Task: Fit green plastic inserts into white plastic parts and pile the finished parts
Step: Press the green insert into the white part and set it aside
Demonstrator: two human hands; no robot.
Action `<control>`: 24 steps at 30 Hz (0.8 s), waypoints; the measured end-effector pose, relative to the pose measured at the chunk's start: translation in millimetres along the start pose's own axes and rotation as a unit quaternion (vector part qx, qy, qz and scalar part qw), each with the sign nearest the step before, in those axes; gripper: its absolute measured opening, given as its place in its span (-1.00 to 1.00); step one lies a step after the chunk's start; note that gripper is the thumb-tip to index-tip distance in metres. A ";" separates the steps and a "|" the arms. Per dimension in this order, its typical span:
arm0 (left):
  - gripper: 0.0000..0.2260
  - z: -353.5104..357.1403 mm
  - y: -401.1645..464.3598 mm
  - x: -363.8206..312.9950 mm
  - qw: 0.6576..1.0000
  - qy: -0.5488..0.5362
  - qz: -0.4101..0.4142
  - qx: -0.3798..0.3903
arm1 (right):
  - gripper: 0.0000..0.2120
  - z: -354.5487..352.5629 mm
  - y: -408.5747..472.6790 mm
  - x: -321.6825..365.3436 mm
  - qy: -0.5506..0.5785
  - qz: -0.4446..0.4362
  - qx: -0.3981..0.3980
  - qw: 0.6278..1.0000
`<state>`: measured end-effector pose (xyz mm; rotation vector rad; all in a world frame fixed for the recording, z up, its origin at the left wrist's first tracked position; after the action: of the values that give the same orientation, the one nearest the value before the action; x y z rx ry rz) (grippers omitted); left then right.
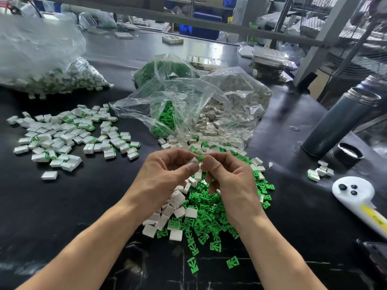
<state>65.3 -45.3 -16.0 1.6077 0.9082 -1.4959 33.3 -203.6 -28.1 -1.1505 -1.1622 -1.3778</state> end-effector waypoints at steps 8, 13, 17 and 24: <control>-0.88 0.2 -1.3 -2.1 1.000 -0.008 0.000 -0.003 | -0.91 1.7 -0.7 -3.3 0.024 0.013 0.016 0.999; -0.89 0.8 -1.7 -2.2 1.000 -0.001 -0.003 -0.001 | -0.94 1.8 -2.9 7.9 -0.058 -0.038 0.005 0.998; -0.87 -1.3 -0.6 0.1 1.000 -0.024 -0.007 -0.009 | -0.84 8.0 -6.0 21.0 -0.169 -0.096 0.014 0.981; -0.88 -3.7 0.4 0.3 1.000 -0.022 -0.001 -0.015 | -0.88 8.3 -7.0 21.3 -0.176 -0.097 0.012 0.980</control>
<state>67.5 -42.3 -16.1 1.5464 0.9027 -1.5069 24.9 -196.8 -6.8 -1.3277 -1.5733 -1.3333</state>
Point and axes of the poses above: each hand's wrist, its own y-axis towards the middle knuckle, its own z-axis out of the palm, x = y × z, the point moved 10 cm from there along y, towards the middle knuckle, and after that the axes turned 9 degrees about x, right-handed, at the moved point
